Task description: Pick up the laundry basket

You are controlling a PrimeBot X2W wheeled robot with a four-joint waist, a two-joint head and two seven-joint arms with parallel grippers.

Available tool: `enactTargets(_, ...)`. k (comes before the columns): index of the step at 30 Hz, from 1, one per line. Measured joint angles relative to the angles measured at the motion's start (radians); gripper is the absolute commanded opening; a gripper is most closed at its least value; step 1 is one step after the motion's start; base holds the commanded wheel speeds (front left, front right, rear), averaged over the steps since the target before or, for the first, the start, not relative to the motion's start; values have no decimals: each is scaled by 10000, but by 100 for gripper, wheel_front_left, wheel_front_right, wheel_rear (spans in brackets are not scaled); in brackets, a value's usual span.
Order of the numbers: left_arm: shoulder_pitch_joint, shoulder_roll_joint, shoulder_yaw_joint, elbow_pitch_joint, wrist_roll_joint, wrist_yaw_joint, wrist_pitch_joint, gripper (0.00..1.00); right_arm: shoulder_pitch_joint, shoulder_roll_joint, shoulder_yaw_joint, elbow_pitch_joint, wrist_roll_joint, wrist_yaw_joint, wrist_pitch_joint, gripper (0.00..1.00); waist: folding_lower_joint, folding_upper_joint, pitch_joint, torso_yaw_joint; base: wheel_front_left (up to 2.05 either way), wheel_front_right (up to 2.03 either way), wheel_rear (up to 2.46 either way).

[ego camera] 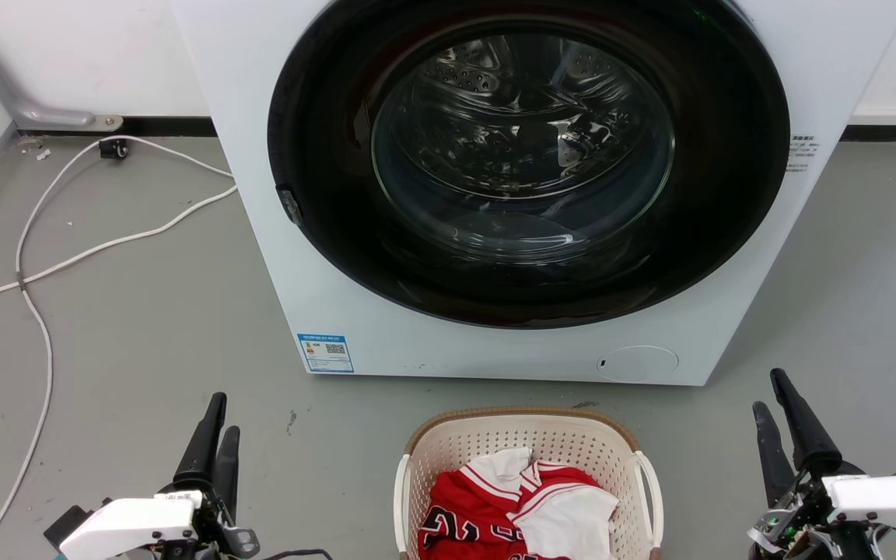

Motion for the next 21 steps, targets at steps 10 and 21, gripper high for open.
enactTargets(10,104,0,96,-253,380,0,-472,100,154,0,132,-174,-245,0,-453,100,0,0,12,-5,0,0,0)
enactTargets(21,125,8,963,50,1672,0,-924,100,165,-4,-353,4,-2288,0,-918,100,0,0,10,-28,0,0,0)
